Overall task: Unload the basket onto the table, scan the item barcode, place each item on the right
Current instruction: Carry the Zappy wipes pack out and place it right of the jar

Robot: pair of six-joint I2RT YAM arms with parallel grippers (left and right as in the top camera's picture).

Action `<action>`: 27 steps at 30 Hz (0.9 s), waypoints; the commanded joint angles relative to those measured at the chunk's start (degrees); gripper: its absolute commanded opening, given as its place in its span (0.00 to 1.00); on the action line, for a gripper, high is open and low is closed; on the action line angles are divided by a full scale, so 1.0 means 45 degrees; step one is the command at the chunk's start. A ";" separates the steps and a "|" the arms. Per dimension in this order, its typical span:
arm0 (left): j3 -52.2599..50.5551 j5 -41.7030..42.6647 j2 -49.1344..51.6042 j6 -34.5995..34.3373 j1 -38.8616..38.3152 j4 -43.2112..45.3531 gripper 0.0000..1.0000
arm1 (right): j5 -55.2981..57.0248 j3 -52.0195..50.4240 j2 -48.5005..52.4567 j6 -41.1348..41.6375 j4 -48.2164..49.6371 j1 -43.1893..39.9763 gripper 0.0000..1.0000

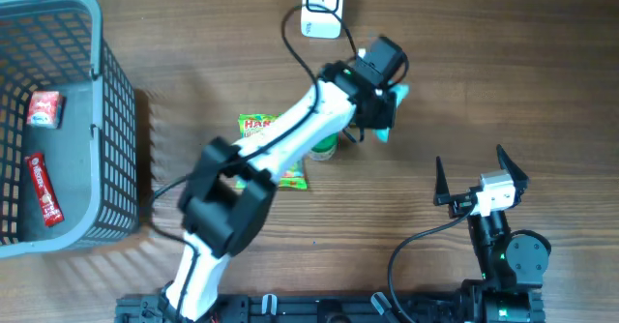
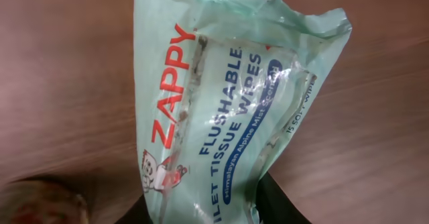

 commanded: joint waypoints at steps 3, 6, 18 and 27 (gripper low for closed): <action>-0.0053 -0.0243 0.0801 -0.0291 -0.0340 -0.0180 0.33 | 0.0034 -0.0015 -0.0102 -0.0068 0.0044 0.0053 1.00; 0.0131 -0.0238 0.0544 -0.0243 -0.0325 0.0092 0.85 | 0.0034 -0.0015 -0.0102 -0.0068 0.0044 0.0053 1.00; 0.7495 -0.1263 -0.3152 0.2312 0.2370 -0.3759 1.00 | 0.0034 -0.0015 -0.0102 -0.0073 0.0044 0.0053 1.00; 0.8170 -0.6713 -0.6169 -0.0291 0.9437 -0.9408 1.00 | 0.0034 -0.0015 -0.0102 -0.0073 0.0044 0.0053 1.00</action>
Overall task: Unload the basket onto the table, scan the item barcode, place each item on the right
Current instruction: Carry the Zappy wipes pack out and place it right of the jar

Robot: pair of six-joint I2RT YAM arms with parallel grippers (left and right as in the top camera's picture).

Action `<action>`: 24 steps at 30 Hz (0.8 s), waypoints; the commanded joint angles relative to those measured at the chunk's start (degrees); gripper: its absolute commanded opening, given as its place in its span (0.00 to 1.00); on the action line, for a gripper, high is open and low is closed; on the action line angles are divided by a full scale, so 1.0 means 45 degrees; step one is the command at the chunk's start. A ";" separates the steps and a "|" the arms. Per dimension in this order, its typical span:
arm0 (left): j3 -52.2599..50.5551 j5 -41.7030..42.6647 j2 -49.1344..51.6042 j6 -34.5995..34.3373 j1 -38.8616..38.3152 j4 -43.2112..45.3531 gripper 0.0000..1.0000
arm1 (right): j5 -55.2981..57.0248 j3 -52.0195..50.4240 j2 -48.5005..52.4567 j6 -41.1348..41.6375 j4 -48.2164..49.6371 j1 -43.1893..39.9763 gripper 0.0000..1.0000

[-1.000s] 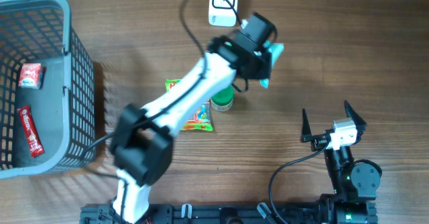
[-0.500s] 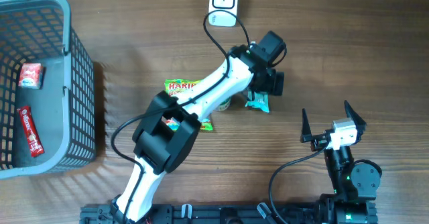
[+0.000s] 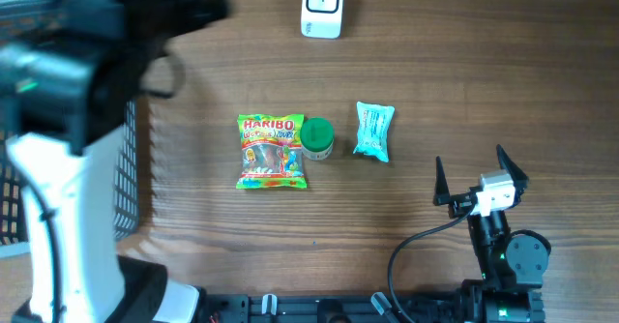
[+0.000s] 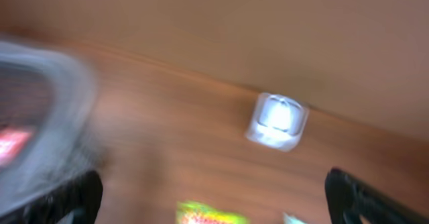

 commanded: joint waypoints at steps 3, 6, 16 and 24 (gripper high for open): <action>-0.0840 -0.1724 0.0423 -0.4294 0.6241 -0.2788 1.00 | 0.0029 -0.0015 -0.0102 -0.0068 0.0039 0.0053 1.00; -0.2016 -0.1253 0.0423 -0.5387 0.8131 -0.2657 1.00 | 0.0029 -0.0015 -0.0102 -0.0073 0.0039 0.0053 1.00; -0.9938 -0.1195 0.0413 -0.0874 1.0380 0.3065 0.99 | 0.0029 -0.0015 -0.0102 -0.0068 0.0039 0.0053 1.00; -1.5280 0.2234 0.0413 0.5217 1.1162 0.7655 0.95 | 0.0029 -0.0015 -0.0102 -0.0073 0.0039 0.0053 1.00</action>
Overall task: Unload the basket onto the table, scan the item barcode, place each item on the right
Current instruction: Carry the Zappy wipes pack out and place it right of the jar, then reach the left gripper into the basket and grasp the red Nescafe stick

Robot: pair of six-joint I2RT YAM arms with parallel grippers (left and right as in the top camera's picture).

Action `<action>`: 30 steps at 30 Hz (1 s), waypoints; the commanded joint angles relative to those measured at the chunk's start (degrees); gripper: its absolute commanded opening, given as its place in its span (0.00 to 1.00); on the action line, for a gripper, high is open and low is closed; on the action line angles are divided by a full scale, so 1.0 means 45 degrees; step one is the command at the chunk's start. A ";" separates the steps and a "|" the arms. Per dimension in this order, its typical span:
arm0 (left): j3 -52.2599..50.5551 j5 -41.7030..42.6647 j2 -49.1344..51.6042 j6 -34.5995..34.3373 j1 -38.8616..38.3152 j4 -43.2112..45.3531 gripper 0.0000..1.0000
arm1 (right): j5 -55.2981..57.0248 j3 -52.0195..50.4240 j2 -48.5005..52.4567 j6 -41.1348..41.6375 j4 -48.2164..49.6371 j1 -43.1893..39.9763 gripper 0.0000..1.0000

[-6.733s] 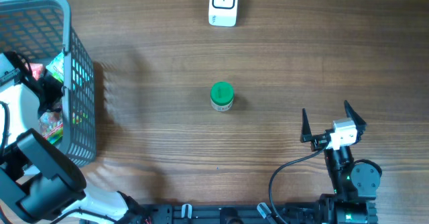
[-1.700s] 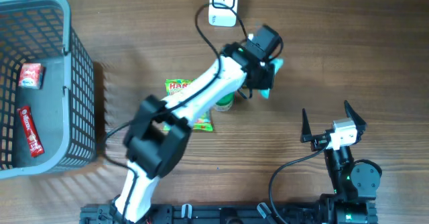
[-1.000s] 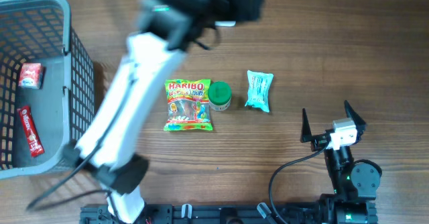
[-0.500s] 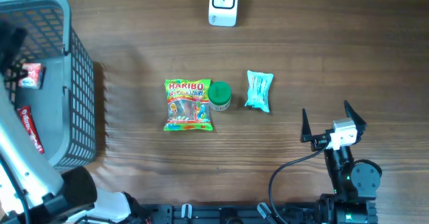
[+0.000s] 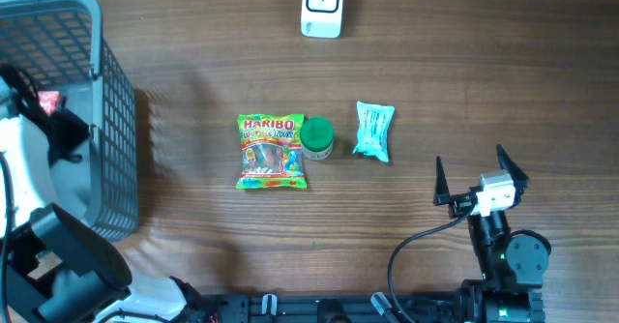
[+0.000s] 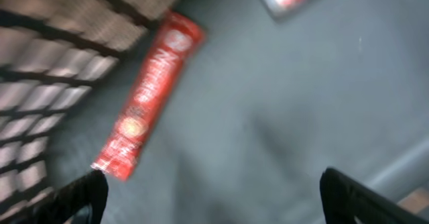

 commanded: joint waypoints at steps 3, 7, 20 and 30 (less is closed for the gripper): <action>-0.1511 0.1598 -0.0097 0.3575 0.1481 0.1676 1.00 | 0.0034 -0.0015 -0.0102 -0.0068 0.0044 0.0053 1.00; -0.1515 0.1637 -0.0097 0.4512 0.2550 0.2045 1.00 | 0.0034 -0.0015 -0.0102 -0.0068 0.0044 0.0053 1.00; -0.4104 0.3245 0.0005 0.5183 0.3638 0.6120 1.00 | 0.0034 -0.0015 -0.0102 -0.0073 0.0044 0.0053 1.00; -0.4425 0.4333 0.1797 0.4036 0.3638 0.6489 0.82 | 0.0034 -0.0015 -0.0102 -0.0068 0.0044 0.0053 1.00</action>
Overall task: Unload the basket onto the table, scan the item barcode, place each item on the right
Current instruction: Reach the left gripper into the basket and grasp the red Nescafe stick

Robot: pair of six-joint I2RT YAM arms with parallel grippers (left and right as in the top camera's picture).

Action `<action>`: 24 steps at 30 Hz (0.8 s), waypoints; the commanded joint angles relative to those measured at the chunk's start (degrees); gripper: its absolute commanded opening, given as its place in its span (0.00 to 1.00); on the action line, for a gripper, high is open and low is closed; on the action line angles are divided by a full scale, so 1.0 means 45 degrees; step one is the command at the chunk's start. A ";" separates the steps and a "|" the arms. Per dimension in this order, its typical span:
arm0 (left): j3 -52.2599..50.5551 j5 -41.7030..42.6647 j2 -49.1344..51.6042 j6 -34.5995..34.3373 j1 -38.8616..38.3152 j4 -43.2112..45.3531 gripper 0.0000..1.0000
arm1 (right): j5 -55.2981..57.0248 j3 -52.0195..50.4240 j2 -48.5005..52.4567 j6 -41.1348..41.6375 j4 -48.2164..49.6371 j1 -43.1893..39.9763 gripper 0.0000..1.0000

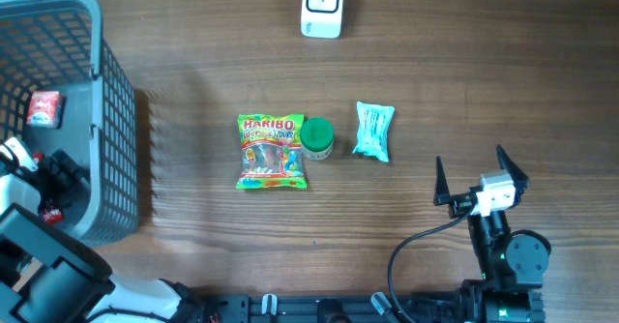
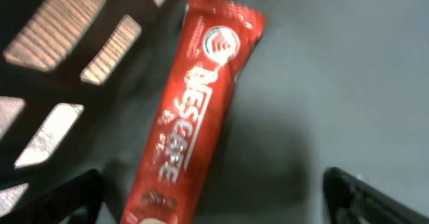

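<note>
My left gripper (image 2: 214, 210) is open inside the grey basket (image 1: 97, 33), low over a red Nescafe stick (image 2: 201, 110) lying on the basket floor. The stick's lower end lies between the two black fingers (image 2: 67, 197), closer to the left one. In the overhead view the left gripper (image 1: 53, 178) covers most of the stick. The white scanner (image 1: 322, 4) stands at the table's far edge. My right gripper (image 1: 481, 178) rests open at the front right, holding nothing.
A Haribo bag (image 1: 269, 151), a green-lidded jar (image 1: 316, 137) and a pale green wipes pack (image 1: 373, 130) lie in a row mid-table. A small red-and-white packet (image 1: 44, 108) lies further back in the basket. The basket's mesh walls stand close round the left gripper.
The left gripper has moved toward the basket's front and is closer to the floor. The red stick now fills the wrist view between the fingers. The right arm has not moved.
At first the left gripper held the wipes pack up near the scanner. Then the pack lay on the table right of the jar and the open gripper was by the basket. Later it was inside the basket, and now it is low over the red stick.
</note>
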 commanded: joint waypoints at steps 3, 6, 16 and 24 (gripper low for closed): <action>-0.0257 0.2433 0.1214 -0.0529 0.0058 -0.0622 0.04 | 0.0034 -0.0015 -0.0102 -0.0068 0.0044 0.0053 1.00; 0.0277 0.3521 0.0733 -0.0529 0.0058 -0.1472 0.04 | 0.0034 -0.0015 -0.0102 -0.0068 0.0044 0.0053 1.00; 0.7694 0.4906 -0.2856 -0.1889 0.0063 -0.5221 0.04 | 0.0034 -0.0015 -0.0102 -0.0068 0.0044 0.0053 1.00; 0.9899 1.0992 -0.5639 -0.3594 -0.2084 -0.6509 0.04 | 0.0029 -0.0015 -0.0102 -0.0068 0.0044 0.0053 1.00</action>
